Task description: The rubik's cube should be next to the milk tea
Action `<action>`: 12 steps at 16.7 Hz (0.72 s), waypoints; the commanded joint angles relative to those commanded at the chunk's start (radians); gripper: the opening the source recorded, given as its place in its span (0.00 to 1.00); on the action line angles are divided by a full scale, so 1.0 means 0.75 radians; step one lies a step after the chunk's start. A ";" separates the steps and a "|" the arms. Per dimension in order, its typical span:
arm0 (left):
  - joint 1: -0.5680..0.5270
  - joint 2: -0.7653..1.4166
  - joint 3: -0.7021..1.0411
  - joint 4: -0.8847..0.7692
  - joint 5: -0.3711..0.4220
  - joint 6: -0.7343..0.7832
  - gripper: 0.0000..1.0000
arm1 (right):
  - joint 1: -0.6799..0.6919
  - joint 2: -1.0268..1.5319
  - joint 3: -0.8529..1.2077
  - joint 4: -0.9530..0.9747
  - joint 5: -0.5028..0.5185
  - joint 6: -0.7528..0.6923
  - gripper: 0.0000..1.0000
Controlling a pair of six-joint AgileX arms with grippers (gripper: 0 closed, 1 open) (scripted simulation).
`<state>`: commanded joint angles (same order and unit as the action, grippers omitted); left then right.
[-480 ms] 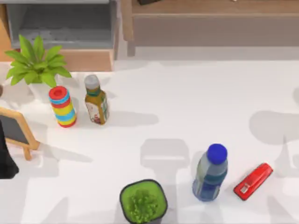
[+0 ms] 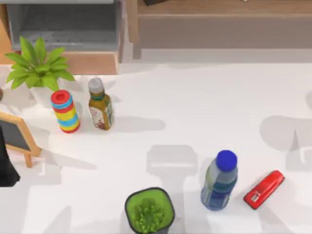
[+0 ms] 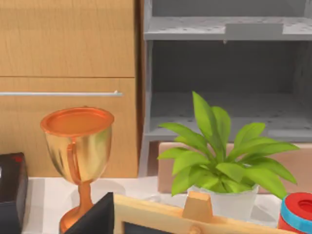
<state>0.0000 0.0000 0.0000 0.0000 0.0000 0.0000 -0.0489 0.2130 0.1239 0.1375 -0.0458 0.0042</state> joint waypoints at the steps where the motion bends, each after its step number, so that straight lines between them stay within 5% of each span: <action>1: 0.000 0.000 0.000 0.000 0.000 0.000 1.00 | -0.020 0.093 0.050 0.055 -0.018 0.001 1.00; 12: 0.000 0.000 0.000 0.000 0.000 0.000 1.00 | -0.286 1.586 0.717 0.796 -0.262 0.011 1.00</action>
<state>0.0000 0.0000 0.0000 0.0000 0.0000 0.0000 -0.2631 1.4025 0.6621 0.7342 -0.2423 0.0128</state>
